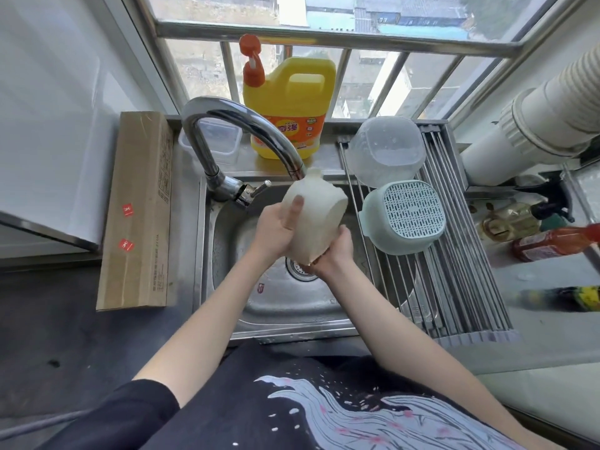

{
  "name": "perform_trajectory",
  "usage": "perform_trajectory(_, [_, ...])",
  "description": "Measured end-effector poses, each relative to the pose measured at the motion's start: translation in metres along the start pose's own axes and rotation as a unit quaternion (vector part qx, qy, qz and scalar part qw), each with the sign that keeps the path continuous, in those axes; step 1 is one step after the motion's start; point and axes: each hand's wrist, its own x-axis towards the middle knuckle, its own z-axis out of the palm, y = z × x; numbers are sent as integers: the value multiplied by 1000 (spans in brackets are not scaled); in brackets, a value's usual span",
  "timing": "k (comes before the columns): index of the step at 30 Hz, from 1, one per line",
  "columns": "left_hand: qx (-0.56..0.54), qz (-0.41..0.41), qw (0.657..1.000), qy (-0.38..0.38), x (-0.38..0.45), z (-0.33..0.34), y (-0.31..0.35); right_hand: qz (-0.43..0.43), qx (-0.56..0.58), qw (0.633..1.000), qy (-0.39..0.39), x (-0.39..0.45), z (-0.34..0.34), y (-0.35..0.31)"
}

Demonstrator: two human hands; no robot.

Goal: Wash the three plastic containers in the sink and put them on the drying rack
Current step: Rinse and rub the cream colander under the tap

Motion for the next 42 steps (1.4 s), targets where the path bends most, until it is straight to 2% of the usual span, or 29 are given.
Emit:
perform_trajectory(1, [12,7,1000,-6,0,-2,-1,-12,-27,1000,-3,-2,2,-2])
perform_trajectory(5, [0,-17,999,-33,3,-9,2,-86,-135,985,64,5,-4,-4])
perform_trajectory(9, [182,4,979,-91,17,-16,2,-61,-80,995,-14,3,-11,-20])
perform_trajectory(11, [197,11,974,-114,13,-20,-5,-41,-178,983,-28,5,-15,-30])
perform_trajectory(13, [230,28,961,-153,6,-18,-8,-33,-303,952,-27,9,-15,-32])
perform_trajectory(15, [295,64,937,-175,1,-13,-9,-16,-374,927,-23,9,-11,-32])
perform_trajectory(16, [353,99,914,-174,-1,-10,-8,0,-380,925,-28,11,-9,-33])
perform_trajectory(18, [460,184,851,-175,-5,-7,-10,58,-334,939,-52,13,-6,-37])
perform_trajectory(20, [508,227,811,-182,-8,-8,-18,101,-293,948,-75,9,-4,-39])
perform_trajectory(23, [526,222,804,-167,-12,-17,-30,52,-298,950,-71,4,-1,-34])
perform_trajectory(26, [496,231,831,-103,-16,-24,-52,-5,-315,946,-80,3,-5,-28])
perform_trajectory(28, [466,201,859,-75,-24,-27,-66,-49,-290,953,-69,2,-11,-25])
perform_trajectory(32, [290,39,956,-22,-40,-29,-69,-131,-230,963,-46,8,-33,-24])
perform_trajectory(34, [121,-109,987,1,-38,-29,-62,-143,-201,969,-28,10,-42,-23])
perform_trajectory(35, [-9,-191,982,-1,-36,-29,-57,-140,-173,975,-24,10,-44,-23])
perform_trajectory(37, [-225,-295,927,-57,-32,-27,-48,-129,-122,984,-27,9,-46,-22])
perform_trajectory(39, [-309,-311,893,-105,-32,-24,-42,-139,-147,979,-8,5,-46,-21])
perform_trajectory(41, [-325,-296,891,-110,-29,-24,-38,-163,-263,949,55,1,-51,-24])
perform_trajectory(42, [-307,-289,900,-107,-28,-25,-36,-171,-343,919,90,0,-55,-27])
